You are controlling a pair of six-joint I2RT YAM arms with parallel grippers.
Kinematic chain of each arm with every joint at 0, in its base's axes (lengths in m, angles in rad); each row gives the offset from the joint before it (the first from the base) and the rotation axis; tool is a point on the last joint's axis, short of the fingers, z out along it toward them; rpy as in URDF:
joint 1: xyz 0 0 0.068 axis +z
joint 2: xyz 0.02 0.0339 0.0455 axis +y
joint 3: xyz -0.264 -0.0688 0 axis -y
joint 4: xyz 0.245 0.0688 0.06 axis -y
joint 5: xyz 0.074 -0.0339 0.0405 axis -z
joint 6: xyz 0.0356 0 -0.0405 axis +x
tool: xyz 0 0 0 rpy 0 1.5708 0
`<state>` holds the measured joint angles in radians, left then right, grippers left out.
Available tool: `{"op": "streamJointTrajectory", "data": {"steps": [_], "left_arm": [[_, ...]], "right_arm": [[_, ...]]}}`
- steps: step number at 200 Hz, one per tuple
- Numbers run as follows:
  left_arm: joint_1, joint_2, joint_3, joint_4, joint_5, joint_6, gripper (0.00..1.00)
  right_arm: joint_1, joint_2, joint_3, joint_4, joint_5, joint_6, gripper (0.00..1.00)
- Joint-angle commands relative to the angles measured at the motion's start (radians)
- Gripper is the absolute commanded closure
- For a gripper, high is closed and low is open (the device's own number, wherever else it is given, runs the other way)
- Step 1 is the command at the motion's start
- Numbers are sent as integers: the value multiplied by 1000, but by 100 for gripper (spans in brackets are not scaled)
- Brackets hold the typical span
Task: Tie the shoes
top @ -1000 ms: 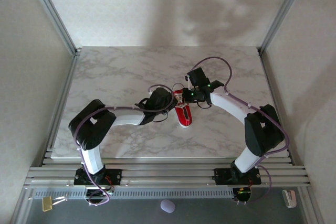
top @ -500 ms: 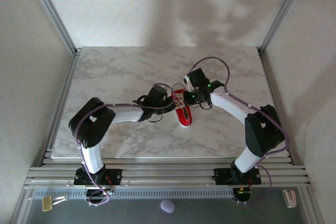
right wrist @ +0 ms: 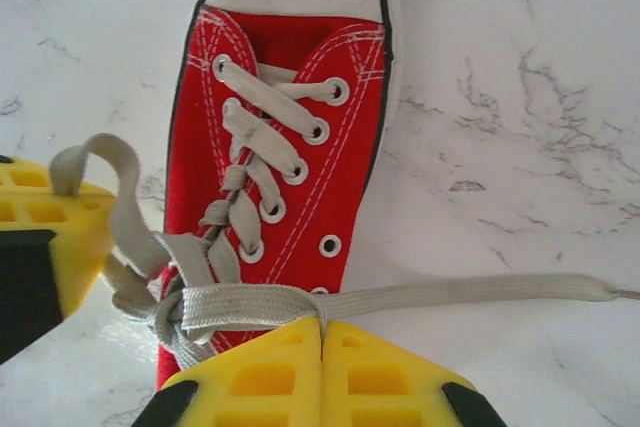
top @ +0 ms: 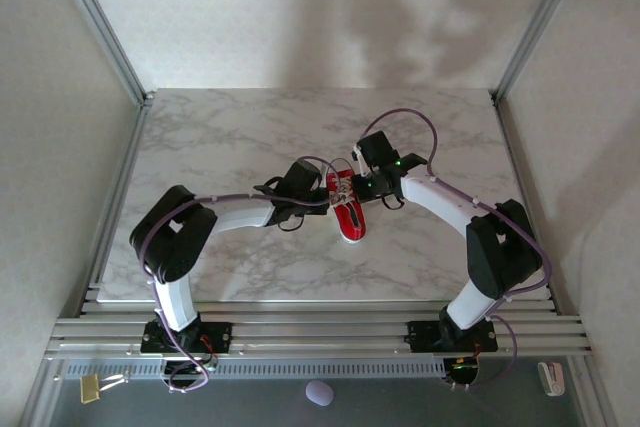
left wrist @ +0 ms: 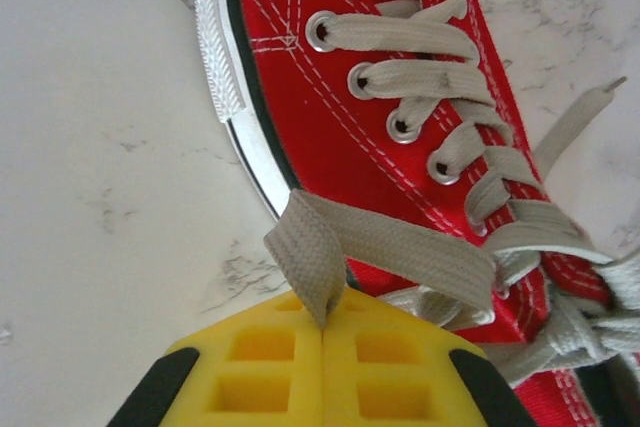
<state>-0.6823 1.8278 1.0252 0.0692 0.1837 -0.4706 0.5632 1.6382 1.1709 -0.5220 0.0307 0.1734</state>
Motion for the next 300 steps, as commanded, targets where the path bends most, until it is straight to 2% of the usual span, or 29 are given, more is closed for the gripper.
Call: {"op": "streamJointTrajectory", "data": {"steps": [1,45,89,168,209,248,272,300], "left_arm": [[10,-56,18,-46,-50,89,100],[9,-69,24,-72,-47,184,100],[3,-90,30,-109,-115,319,100],[-70,-91,51,-88,-185,550,100],[-72,-111,22,-26,-145,655,100],[-72,-101,30,-44,-100,850,100],[-72,-97,35,-67,-118,960,100],[-71,-73,75,-132,-151,1020,100]], "right_arm": [[-5,-14,13,-34,71,-17,100],[-4,4,33,-62,117,-44,100],[-4,10,38,-61,113,-57,100],[-5,17,38,-53,95,-61,100],[-19,15,28,-43,54,-69,100],[-44,12,12,-31,-13,-77,100],[-59,17,13,-31,-42,-84,100],[-63,32,23,-42,-54,-97,100]]}}
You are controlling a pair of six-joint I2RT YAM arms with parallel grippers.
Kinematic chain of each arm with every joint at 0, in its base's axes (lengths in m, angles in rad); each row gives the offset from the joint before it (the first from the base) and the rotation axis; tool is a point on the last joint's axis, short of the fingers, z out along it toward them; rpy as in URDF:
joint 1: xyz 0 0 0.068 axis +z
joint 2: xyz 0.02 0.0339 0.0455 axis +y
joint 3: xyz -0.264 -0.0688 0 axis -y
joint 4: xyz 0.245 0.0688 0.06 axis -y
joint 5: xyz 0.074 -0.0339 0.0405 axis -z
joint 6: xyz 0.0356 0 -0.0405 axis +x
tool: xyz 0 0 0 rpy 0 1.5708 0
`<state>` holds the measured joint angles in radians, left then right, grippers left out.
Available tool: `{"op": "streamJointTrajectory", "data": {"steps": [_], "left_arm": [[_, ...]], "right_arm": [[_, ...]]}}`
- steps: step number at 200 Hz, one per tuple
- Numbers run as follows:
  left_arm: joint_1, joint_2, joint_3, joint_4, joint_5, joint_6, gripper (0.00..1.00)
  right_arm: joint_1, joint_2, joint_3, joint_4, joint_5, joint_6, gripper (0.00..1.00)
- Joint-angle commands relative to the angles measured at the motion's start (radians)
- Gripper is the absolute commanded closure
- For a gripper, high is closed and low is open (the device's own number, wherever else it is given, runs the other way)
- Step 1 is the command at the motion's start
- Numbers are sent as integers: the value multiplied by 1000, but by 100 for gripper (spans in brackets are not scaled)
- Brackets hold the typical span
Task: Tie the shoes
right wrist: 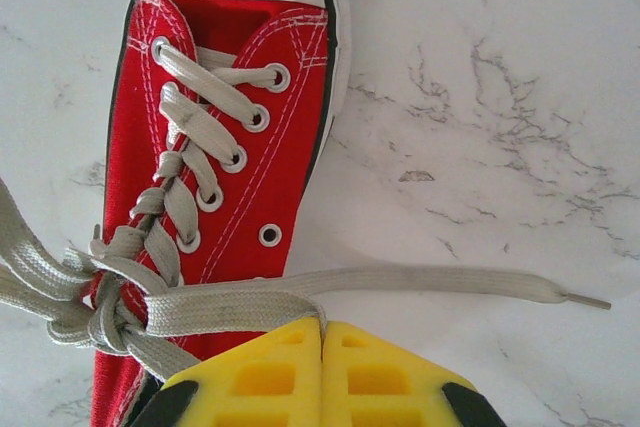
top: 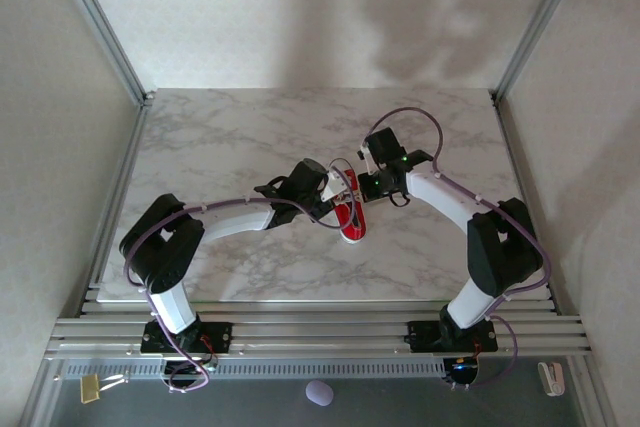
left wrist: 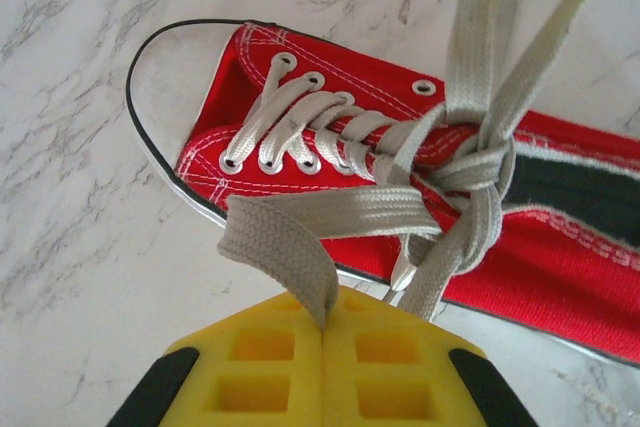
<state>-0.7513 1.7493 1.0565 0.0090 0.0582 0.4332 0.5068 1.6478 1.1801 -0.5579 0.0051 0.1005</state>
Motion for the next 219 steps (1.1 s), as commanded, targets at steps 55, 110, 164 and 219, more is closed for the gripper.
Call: {"op": "streamJointTrajectory", "data": {"steps": [55,110,164,219], "left_arm": [[-3,47,71,-153,-91,177,100],[-2,77,85,-209,-167,229,100],[-4,88,76,-222,-206,244,100],[-7,111,74,-241,-239,265,100]], "right_arm": [[-10,30,12,-16,-10,-39,100],[-12,36,15,-31,18,-52,100],[-12,65,42,-73,133,-71,100],[-12,83,55,-94,220,-68,100]]}}
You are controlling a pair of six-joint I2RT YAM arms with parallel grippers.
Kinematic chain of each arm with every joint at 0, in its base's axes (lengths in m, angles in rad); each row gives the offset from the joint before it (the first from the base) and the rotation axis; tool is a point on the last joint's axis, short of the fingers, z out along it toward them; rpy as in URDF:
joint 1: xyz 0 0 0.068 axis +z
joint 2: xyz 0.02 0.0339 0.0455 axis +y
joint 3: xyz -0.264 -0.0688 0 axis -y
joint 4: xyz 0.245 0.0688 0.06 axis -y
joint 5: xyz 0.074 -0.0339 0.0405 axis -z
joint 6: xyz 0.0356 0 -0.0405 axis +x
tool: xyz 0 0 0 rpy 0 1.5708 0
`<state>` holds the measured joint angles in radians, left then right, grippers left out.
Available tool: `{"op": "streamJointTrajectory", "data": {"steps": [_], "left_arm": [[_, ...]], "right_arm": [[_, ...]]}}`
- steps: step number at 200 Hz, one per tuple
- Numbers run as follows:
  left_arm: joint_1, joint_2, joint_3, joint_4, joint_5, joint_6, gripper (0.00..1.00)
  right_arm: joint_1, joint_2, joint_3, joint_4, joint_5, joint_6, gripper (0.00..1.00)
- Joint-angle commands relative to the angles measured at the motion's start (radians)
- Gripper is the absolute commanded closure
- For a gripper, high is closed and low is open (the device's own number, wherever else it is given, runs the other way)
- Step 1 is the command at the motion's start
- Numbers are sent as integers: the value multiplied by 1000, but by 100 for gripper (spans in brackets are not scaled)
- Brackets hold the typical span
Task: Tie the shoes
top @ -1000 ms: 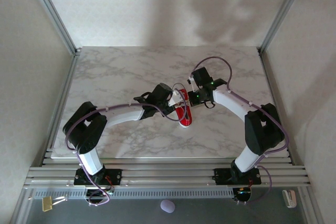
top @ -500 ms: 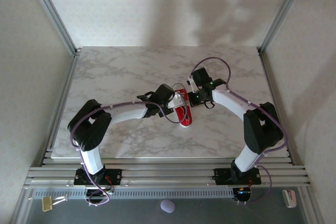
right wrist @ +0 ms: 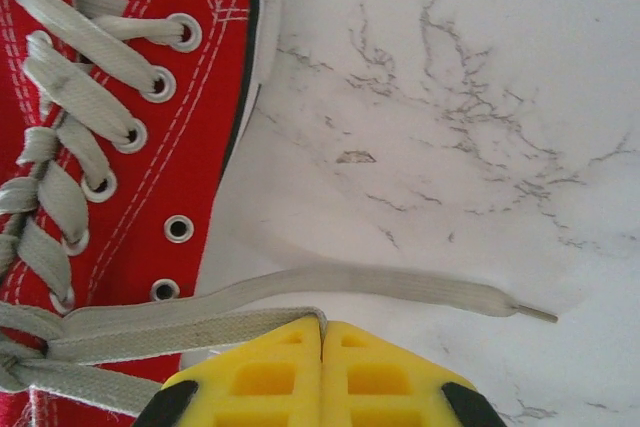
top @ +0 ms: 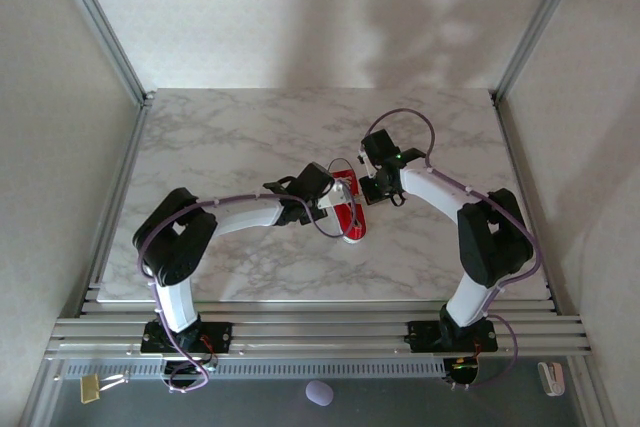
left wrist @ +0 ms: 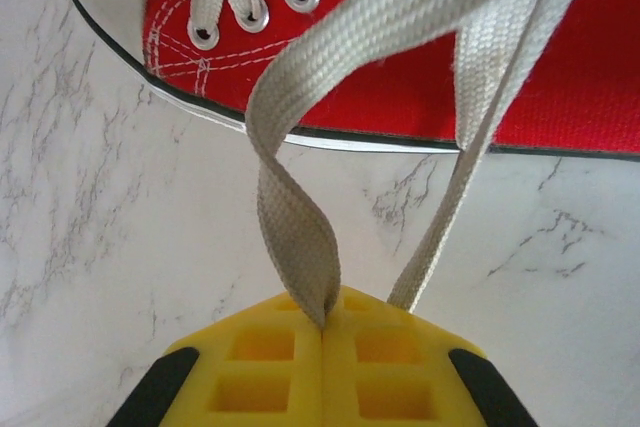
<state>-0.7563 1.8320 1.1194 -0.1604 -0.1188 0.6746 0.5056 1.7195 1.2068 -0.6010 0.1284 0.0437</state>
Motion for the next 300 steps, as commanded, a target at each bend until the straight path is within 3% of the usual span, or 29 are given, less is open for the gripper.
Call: {"op": "streamJointTrajectory", "data": {"steps": [1,88,219,285,300], "left_arm": [[-2,28,12,-74,-62,25,100],[6,58,5,-112,-167,33,100],[33,53,-12,-133,-188,9,100],[-45,-36,53,-92,-23,-50,100],[-51,-59,55,-78,-21,-62,77]], "right_arm": [[-10,11,28,-51,97,-11,100],[-11,21,34,-53,111,-9,100],[-31,26,15,-68,169,10,100],[14,-52,-5,11,-210,-14,100],[18,-69,-6,21,-240,1,99]]}}
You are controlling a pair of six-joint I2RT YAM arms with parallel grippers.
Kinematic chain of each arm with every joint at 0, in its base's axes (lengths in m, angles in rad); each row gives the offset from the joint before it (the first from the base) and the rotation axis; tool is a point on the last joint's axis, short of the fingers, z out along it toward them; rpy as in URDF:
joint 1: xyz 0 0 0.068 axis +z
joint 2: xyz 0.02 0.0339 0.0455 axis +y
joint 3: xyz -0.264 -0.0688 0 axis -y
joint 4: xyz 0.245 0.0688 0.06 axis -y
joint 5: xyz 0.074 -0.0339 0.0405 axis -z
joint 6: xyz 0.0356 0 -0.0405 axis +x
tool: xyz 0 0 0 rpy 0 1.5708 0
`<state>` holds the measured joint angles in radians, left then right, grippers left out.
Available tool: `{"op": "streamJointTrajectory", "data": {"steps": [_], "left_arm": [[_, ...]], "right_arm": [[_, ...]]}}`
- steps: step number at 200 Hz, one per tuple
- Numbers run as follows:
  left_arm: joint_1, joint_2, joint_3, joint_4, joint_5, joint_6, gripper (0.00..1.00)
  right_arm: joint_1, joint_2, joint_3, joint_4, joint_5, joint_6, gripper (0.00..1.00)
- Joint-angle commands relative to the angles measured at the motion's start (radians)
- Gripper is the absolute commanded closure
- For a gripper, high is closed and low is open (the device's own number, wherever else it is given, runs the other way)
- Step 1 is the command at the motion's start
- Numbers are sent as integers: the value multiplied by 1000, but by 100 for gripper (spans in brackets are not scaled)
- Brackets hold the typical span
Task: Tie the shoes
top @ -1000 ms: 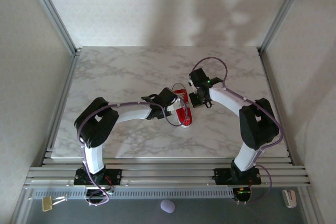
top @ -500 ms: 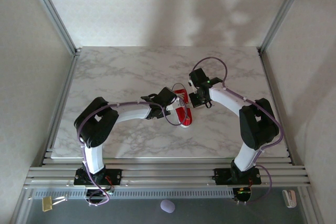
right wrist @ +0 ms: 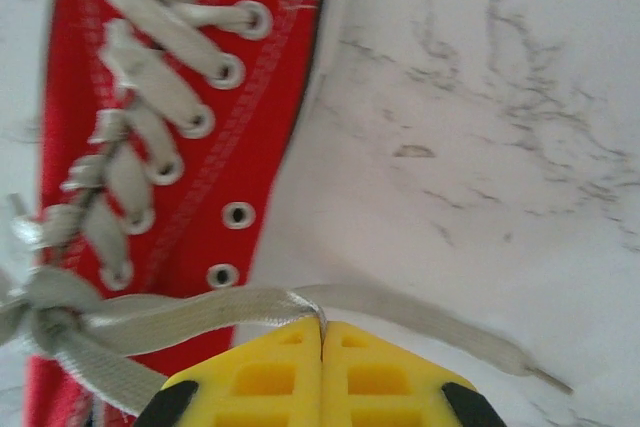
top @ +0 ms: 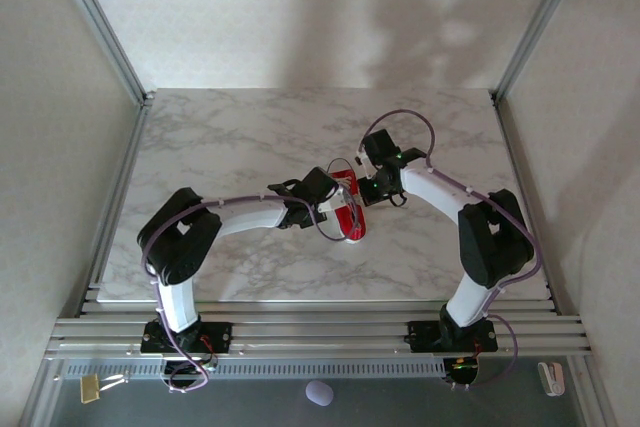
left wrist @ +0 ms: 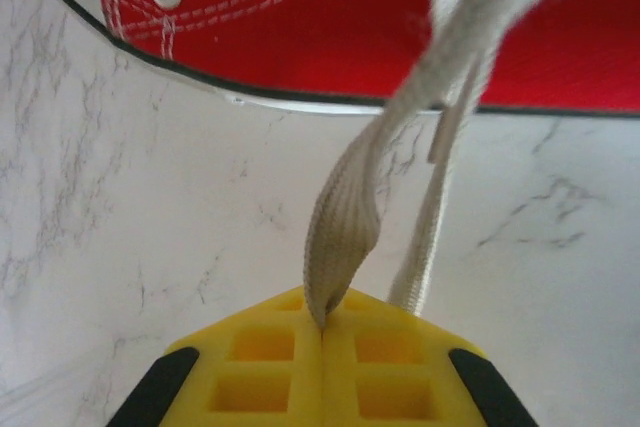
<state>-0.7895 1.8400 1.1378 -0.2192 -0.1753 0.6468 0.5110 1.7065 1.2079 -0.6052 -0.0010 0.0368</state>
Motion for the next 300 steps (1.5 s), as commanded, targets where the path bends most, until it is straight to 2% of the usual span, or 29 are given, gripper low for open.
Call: {"op": "streamJointTrajectory", "data": {"steps": [1,13,34,58,86,99,117,130,147,163,176,190,213,219,231,265,285,300], "left_arm": [[-17,-68,36,-19,36,-35,75],[-16,-94,29,-4,34,-50,59],[-12,-151,0,25,47,-79,42],[-3,-231,-46,70,70,-128,25],[15,-368,-140,177,103,-229,15],[32,-463,-223,280,108,-300,1],[75,-610,-385,497,80,-418,0],[119,-711,-508,657,5,-507,0],[185,-821,-646,803,-84,-569,0],[265,-896,-739,885,-105,-597,1],[354,-929,-787,913,-105,-633,0],[440,-932,-832,945,-75,-638,0],[518,-897,-885,1002,-91,-592,0],[534,-880,-894,1013,-114,-586,0],[576,-829,-906,1047,-133,-595,0],[675,-664,-932,1207,-64,-612,0],[706,-568,-926,1286,-33,-589,0],[748,-509,-934,1363,34,-607,0]], "right_arm": [[12,-58,-6,26,-113,9,98],[13,-72,-8,28,-113,24,93],[11,-112,-12,35,-95,53,78],[9,-179,-33,61,-73,94,60],[2,-301,-104,130,0,158,44],[-3,-386,-171,199,58,189,34],[-15,-500,-289,311,154,230,14],[-20,-573,-365,366,250,256,1],[-32,-637,-420,378,398,280,1],[-49,-678,-464,405,527,281,1],[-74,-712,-532,496,555,237,1],[-110,-724,-607,600,573,202,6],[-175,-698,-684,724,598,169,4],[-191,-684,-698,753,595,151,1],[-218,-645,-725,814,583,99,1],[-279,-494,-743,955,530,12,1],[-311,-430,-766,1082,423,-26,1],[-338,-379,-812,1200,338,-37,1]]}}
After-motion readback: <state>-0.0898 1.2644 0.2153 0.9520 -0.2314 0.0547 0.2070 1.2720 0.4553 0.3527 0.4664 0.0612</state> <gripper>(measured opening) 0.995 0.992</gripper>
